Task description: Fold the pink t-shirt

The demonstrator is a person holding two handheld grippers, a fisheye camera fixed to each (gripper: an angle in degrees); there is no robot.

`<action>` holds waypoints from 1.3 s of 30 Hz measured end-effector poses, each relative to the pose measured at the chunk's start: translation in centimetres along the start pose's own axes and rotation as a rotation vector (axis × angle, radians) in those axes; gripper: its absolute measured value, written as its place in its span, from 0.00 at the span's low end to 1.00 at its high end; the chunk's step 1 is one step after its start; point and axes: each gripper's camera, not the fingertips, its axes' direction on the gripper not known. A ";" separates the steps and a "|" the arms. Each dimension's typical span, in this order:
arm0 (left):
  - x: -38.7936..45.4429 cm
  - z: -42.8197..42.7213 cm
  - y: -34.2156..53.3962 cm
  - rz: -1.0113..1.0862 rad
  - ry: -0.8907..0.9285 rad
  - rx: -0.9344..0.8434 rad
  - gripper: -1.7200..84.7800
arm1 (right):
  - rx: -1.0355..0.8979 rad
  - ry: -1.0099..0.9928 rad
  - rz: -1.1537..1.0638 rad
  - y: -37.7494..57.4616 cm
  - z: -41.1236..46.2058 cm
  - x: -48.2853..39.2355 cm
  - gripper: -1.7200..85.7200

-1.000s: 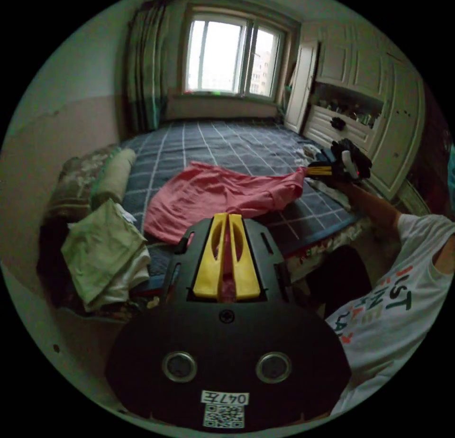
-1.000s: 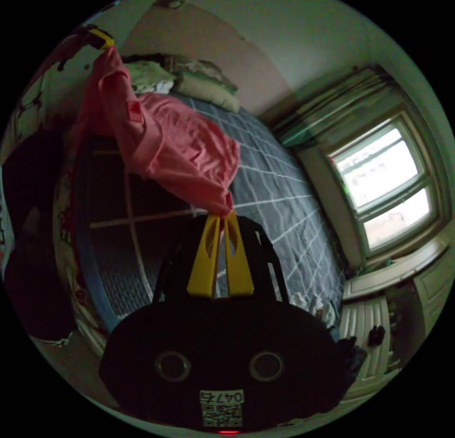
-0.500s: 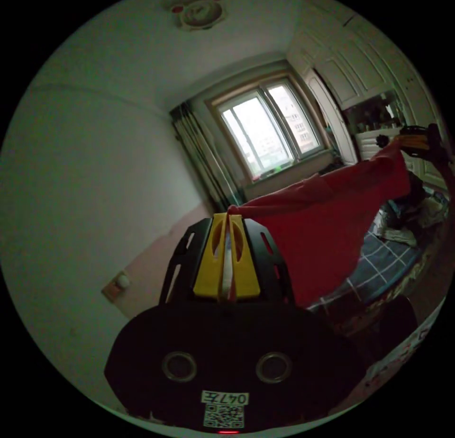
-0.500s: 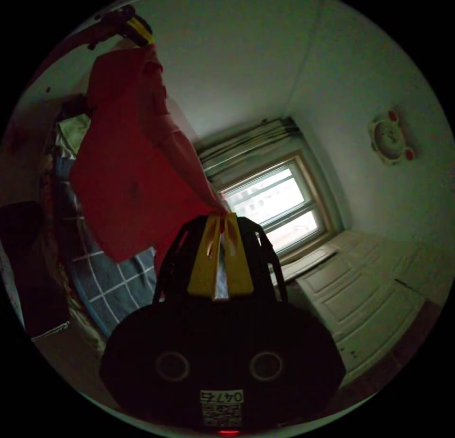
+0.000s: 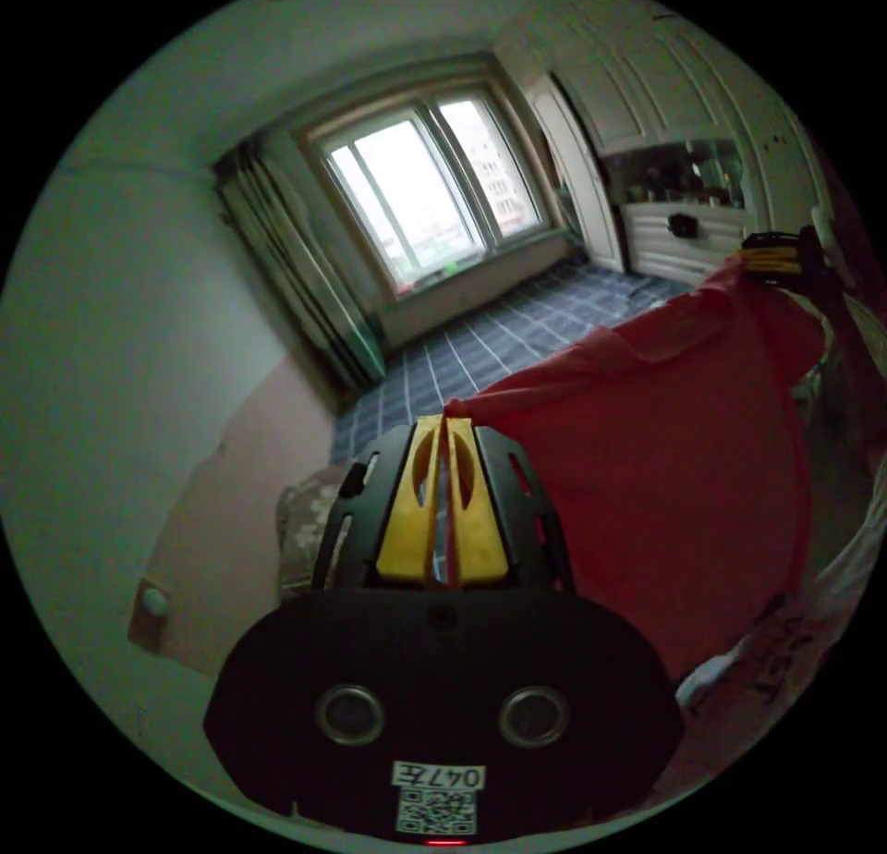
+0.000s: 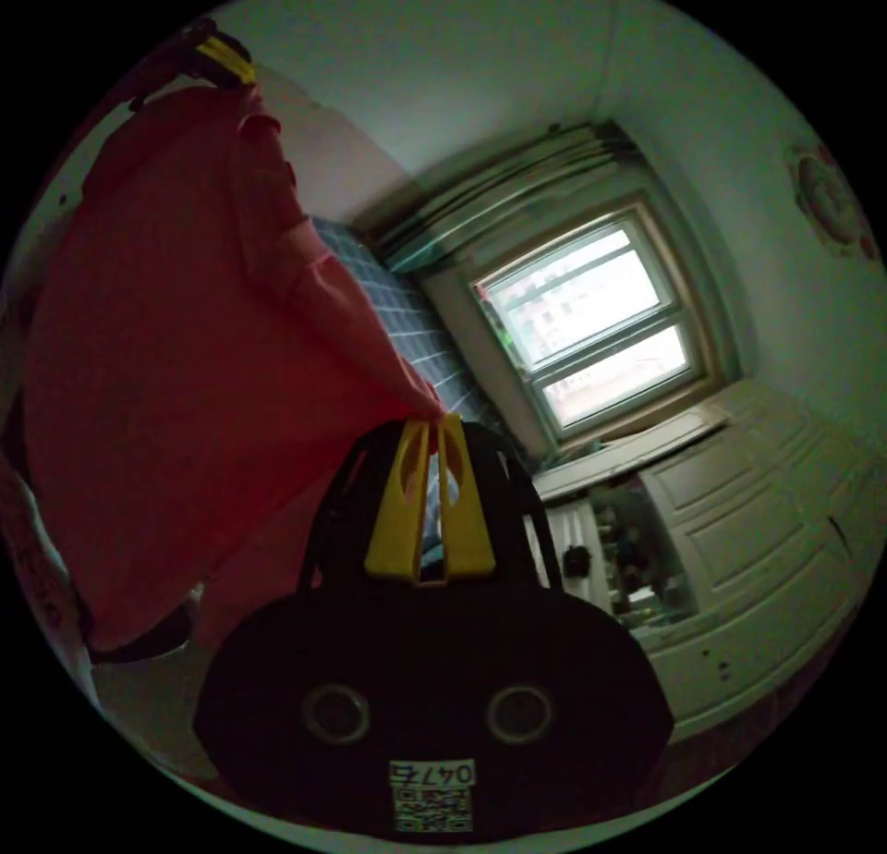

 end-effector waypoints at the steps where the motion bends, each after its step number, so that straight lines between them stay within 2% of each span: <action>1: 0.1 2.7 -0.6 0.002 0.023 -0.037 0.01 | -0.045 -0.063 0.005 -0.2 5.4 -1.1 0.02; 5: 1.8 22.6 -3.7 0.012 0.137 -0.294 0.01 | -0.213 -0.256 -0.012 0.0 25.3 -7.6 0.02; 6: 2.5 28.1 -4.3 0.014 0.146 -0.352 0.01 | -0.235 -0.277 -0.014 0.2 28.0 -8.8 0.02; 8: 3.4 35.7 -5.3 0.008 0.152 -0.413 0.01 | -0.320 -0.333 0.001 1.0 38.2 -13.4 0.02; 11: 4.0 46.3 -7.3 -0.035 0.169 -0.513 0.01 | -0.421 -0.344 0.046 2.0 48.1 -17.8 0.02; 14: 3.9 53.2 -9.8 -0.035 0.167 -0.553 0.01 | -0.461 -0.338 0.061 2.5 53.9 -20.8 0.02; 20: 1.1 62.4 -14.7 0.005 0.166 -0.616 0.03 | -0.448 -0.364 0.056 2.9 59.4 -23.6 0.04; 25: -3.0 68.2 -16.4 -0.007 0.173 -0.674 0.11 | -0.517 -0.494 0.068 4.6 61.6 -25.9 0.15; 30: -12.3 69.3 -17.8 -0.286 0.361 -0.542 0.12 | -0.466 -0.489 0.261 7.2 59.1 -23.3 0.16; 33: -15.2 69.7 -18.1 -0.281 0.367 -0.559 0.12 | -0.275 -0.422 0.398 8.0 52.3 -21.5 0.14; 35: -15.9 70.5 -18.1 -0.246 0.356 -0.593 0.12 | -0.083 -0.467 0.331 7.0 44.0 -24.3 0.12; 39: -16.8 73.9 -17.9 -0.274 0.445 -0.633 0.11 | 0.112 -0.634 0.185 5.4 31.2 -34.0 0.09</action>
